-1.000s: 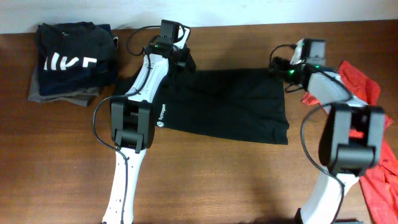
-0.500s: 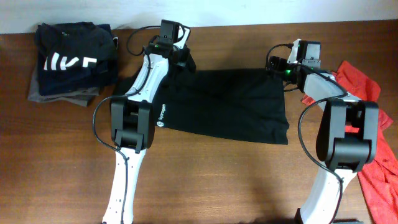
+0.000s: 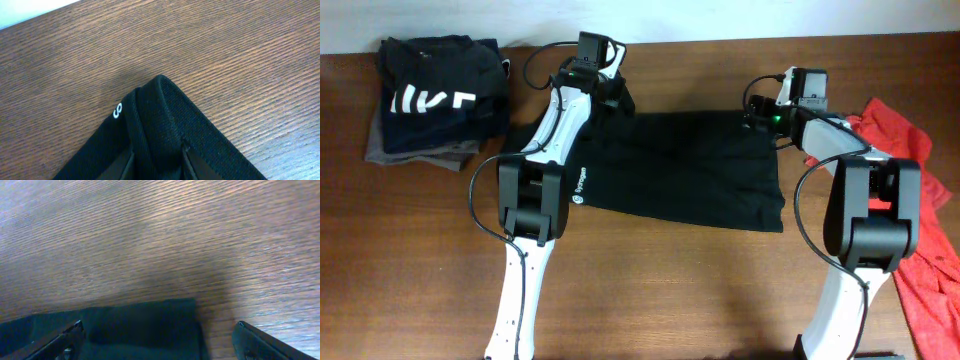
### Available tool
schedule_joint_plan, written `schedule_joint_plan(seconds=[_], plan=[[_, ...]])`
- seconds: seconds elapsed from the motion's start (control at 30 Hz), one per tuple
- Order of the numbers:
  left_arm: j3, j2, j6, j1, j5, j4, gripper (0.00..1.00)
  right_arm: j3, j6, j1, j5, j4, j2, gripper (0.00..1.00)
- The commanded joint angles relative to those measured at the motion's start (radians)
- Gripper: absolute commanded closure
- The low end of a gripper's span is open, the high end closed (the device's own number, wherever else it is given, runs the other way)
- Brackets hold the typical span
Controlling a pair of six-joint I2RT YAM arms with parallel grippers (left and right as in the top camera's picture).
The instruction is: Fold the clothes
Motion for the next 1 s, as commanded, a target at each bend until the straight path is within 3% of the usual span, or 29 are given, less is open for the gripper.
schedule_joint_plan(seconds=[0.0,0.27,0.33,0.4,0.47,0.57,0.8,0.97], plan=[[0.012,0.014,0.006,0.002,-0.007,-0.008,0.73,0.006,-0.007,0.036,0.050,-0.010,0.027,0.06],[0.012,0.014,0.006,0.002,-0.007,-0.007,0.78,0.006,-0.007,0.048,0.113,-0.032,0.031,0.32],[0.012,0.014,0.006,0.002,-0.007,-0.007,0.90,0.014,-0.006,0.041,0.113,-0.040,0.031,0.51],[0.012,0.014,0.006,0.002,-0.007,-0.007,0.99,0.031,-0.007,0.039,0.117,-0.060,0.031,0.61],[0.012,0.013,0.006,0.002,-0.007,-0.005,0.99,0.059,-0.007,0.035,0.116,-0.092,0.030,0.77],[0.013,0.013,0.006,0.002,-0.007,-0.005,1.00,0.109,-0.007,0.034,0.130,-0.141,0.031,0.93],[0.082,0.003,0.006,0.002,-0.007,-0.039,1.00,0.254,-0.007,0.034,0.241,-0.304,0.030,0.96],[0.196,0.001,0.006,0.002,-0.007,-0.149,0.99,0.328,-0.007,0.034,0.248,-0.414,0.027,0.96]])
